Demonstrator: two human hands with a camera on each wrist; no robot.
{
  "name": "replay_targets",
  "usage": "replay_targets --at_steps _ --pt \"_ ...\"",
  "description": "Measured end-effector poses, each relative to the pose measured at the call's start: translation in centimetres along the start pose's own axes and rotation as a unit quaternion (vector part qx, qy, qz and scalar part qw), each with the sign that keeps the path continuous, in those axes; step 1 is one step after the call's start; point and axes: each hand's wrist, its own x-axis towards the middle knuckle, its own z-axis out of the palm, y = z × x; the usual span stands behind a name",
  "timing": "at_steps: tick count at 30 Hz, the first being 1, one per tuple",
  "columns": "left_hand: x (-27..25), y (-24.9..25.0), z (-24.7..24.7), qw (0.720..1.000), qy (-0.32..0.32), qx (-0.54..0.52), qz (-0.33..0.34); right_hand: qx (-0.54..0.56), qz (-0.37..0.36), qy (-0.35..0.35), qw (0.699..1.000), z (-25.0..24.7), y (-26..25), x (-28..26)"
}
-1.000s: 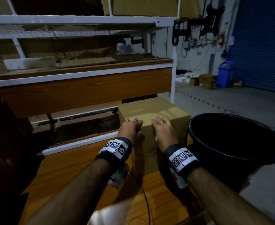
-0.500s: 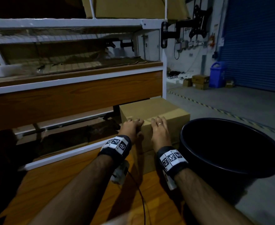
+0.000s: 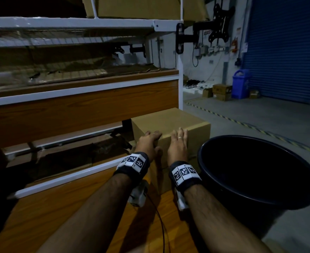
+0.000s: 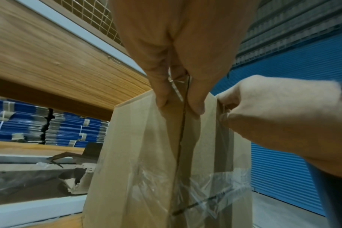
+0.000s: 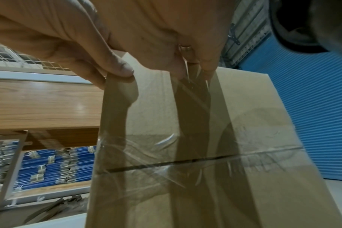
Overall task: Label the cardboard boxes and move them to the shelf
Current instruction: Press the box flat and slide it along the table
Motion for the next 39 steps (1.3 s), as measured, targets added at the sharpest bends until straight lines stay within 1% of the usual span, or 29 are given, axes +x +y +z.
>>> replay_targets --at_steps 4,14,21,28,33,39 --pt "0.2 -0.4 0.1 1.0 0.005 -0.005 0.002 -0.004 0.0 0.008 1.0 0.2 -0.1 0.1" --pt "0.4 -0.9 0.5 0.999 0.03 -0.039 -0.005 -0.015 -0.034 0.015 0.999 0.3 1.2 0.6" --pt "0.6 -1.2 1.0 0.998 0.048 -0.045 -0.011 0.001 -0.025 0.029 0.999 0.7 1.2 0.6" --pt "0.8 -1.5 1.1 0.998 0.046 -0.049 -0.014 -0.007 -0.027 0.023 0.999 0.7 1.5 0.7" --pt "1.2 -1.6 1.3 0.998 0.043 -0.031 -0.014 -0.007 -0.027 0.023 0.999 0.8 1.5 0.8" --pt "0.9 -1.3 1.1 0.999 0.031 -0.021 -0.021 -0.02 -0.02 -0.002 1.0 0.3 1.1 0.5"
